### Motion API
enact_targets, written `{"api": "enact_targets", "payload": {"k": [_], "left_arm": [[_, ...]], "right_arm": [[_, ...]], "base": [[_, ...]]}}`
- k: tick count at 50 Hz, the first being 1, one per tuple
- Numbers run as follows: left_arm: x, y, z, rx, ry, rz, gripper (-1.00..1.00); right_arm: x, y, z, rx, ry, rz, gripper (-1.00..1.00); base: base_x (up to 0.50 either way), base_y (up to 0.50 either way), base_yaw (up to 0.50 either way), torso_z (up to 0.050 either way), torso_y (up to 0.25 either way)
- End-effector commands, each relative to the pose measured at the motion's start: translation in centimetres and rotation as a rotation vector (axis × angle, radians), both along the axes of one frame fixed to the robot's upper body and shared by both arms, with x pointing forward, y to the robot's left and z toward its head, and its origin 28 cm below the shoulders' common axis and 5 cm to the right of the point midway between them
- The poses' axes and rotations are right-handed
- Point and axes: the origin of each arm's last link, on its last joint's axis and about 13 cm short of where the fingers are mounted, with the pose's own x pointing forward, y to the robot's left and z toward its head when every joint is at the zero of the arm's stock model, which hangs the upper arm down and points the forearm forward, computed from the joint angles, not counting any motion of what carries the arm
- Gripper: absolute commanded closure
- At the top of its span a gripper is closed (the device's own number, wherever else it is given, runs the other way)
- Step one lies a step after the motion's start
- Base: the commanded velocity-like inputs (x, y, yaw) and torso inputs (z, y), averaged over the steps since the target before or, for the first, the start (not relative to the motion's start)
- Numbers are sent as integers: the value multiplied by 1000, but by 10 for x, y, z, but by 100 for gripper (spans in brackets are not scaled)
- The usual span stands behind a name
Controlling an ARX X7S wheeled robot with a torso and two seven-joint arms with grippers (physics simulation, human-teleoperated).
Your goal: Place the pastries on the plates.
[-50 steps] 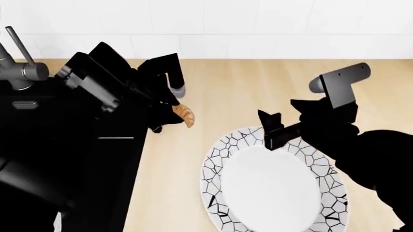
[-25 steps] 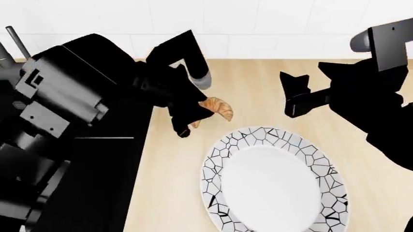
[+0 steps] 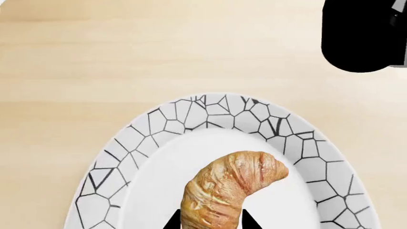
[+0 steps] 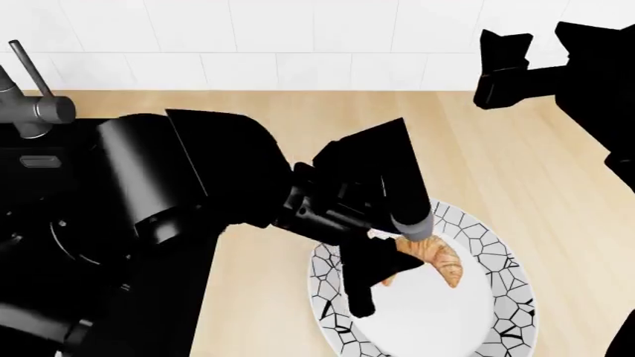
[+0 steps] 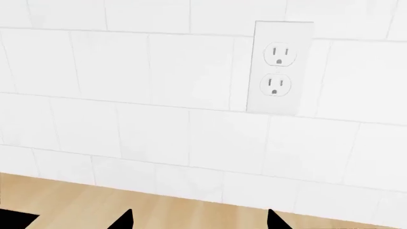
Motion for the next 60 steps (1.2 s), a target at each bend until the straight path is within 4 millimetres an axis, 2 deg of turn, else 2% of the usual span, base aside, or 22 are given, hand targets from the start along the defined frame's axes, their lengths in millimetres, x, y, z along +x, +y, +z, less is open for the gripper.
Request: {"api": "enact_targets", "payload": {"k": [1,5,6,11,15,16,17,18,19,20,21,22,24,26,28,30,41,46,48,51,54,60], "left_arm": [[7,-32,-35,34,59,-79,100],[9,-33,-33,42,45,-68,100],[9,-32,-32,41,36,-68,-100],[11,-20,-18,34,-10,-16,-100],[7,5,-4,-30,-18,84,-100],[2,16,5,-122,17,131,-100],[-4,21,2,-126,18,137,-100],[-3,34,8,-233,22,239,-100],[-5,43,6,-225,16,283,-100],[-9,55,15,-258,-18,344,-100],[-12,58,17,-317,-72,384,-100],[-19,71,18,-353,-111,493,-100],[-17,90,28,-412,-184,629,-100],[-11,106,27,-459,-213,775,-100],[-15,120,26,-465,-263,847,-100],[-9,129,24,-516,-245,946,-100],[-17,132,12,-526,-228,966,-100],[-23,133,7,-495,-233,969,-100],[-27,134,2,-473,-254,1003,-100],[-33,142,8,-472,-293,1104,-100],[-34,144,7,-471,-272,1117,-100],[-40,145,5,-462,-263,1130,-100]], "right_arm": [[-1,1,4,21,7,-18,-100],[-2,1,4,30,14,-17,-100],[-2,1,4,31,14,-17,-100],[-2,1,4,48,31,-15,-100],[-2,1,4,56,42,-11,-100],[-2,1,4,61,54,-8,-100],[-2,1,4,77,56,-4,-100],[-2,1,4,82,65,-5,-100],[-2,2,4,81,66,-2,-100],[-2,1,4,79,73,-1,-100],[-2,1,4,79,70,2,-100],[-2,1,4,78,72,-3,-100],[-2,1,4,79,76,-1,-100],[-2,1,4,74,79,-5,-100],[-3,1,4,66,95,4,-100],[-3,1,4,60,118,-6,-100],[-3,1,5,16,103,-19,-100],[-3,1,4,68,94,3,-100],[-3,1,4,73,86,9,-100],[-2,1,4,31,37,54,-100],[-2,1,4,47,108,28,-100],[-3,1,4,56,105,47,-100]], "base": [[0,0,0,0,0],[0,0,0,0,0],[0,0,0,0,0],[0,0,0,0,0],[0,0,0,0,0],[0,0,0,0,0],[0,0,0,0,0],[0,0,0,0,0],[0,0,0,0,0],[0,0,0,0,0],[0,0,0,0,0],[0,0,0,0,0],[0,0,0,0,0],[0,0,0,0,0],[0,0,0,0,0],[0,0,0,0,0],[0,0,0,8,250],[0,0,0,8,233],[0,0,0,4,47],[0,0,0,0,0],[-207,9,0,0,0],[-500,94,0,0,0]]}}
